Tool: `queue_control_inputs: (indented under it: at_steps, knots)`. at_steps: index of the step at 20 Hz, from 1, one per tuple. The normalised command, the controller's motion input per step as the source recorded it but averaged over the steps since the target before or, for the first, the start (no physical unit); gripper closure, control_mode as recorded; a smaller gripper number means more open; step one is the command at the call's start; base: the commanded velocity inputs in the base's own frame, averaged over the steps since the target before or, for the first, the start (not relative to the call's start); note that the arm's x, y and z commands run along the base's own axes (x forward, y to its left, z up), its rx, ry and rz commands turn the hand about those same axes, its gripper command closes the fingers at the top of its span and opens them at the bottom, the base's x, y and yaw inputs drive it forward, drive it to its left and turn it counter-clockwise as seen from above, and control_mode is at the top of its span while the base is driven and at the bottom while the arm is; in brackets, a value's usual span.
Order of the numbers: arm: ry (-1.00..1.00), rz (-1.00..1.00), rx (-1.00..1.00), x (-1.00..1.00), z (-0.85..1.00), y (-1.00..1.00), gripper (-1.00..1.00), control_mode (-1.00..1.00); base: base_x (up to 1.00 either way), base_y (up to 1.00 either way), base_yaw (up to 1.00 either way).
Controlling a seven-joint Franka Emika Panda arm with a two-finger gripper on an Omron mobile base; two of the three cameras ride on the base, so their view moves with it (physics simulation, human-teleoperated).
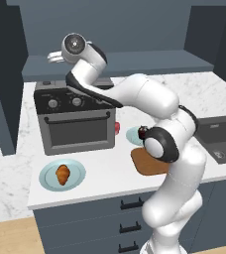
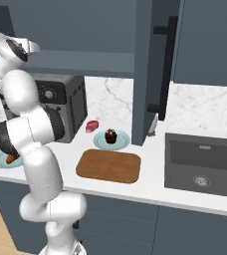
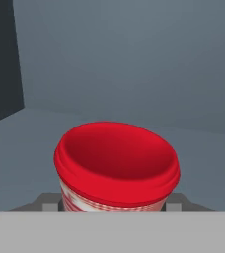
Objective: From the different types of pastries on the counter, select a croissant and place it on the cutting board. Then retrieve a jar of jam from the cabinet and place it alongside the croissant on the cutting board.
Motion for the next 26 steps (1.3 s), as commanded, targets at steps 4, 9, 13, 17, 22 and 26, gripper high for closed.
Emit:
queue_control_inputs:
  at_steps: [4,9,13,17,22,26]
  knots:
    - [-0.07,0.0,0.0,-0.86,0.0,-0.28,1.0,-1.0,0.0,0.0,0.0]
    - [-0.08,0.0,0.0,-0.83,0.01,-0.32,1.0,-1.0,0.0,0.0,0.0]
    - [-0.09,-0.03,0.0,-0.82,0.11,-0.36,1.0,-1.0,0.0,0.0,0.0]
    - [-0.06,-0.04,0.03,-0.82,0.27,-0.41,1.0,-1.0,0.0,0.0,0.0]
    - [-0.01,-0.04,0.03,-0.72,0.35,-0.36,1.0,-1.0,0.0,0.0,0.0]
    - [-0.01,-0.03,0.0,-0.6,0.47,-0.36,1.0,-1.0,0.0,0.0,0.0]
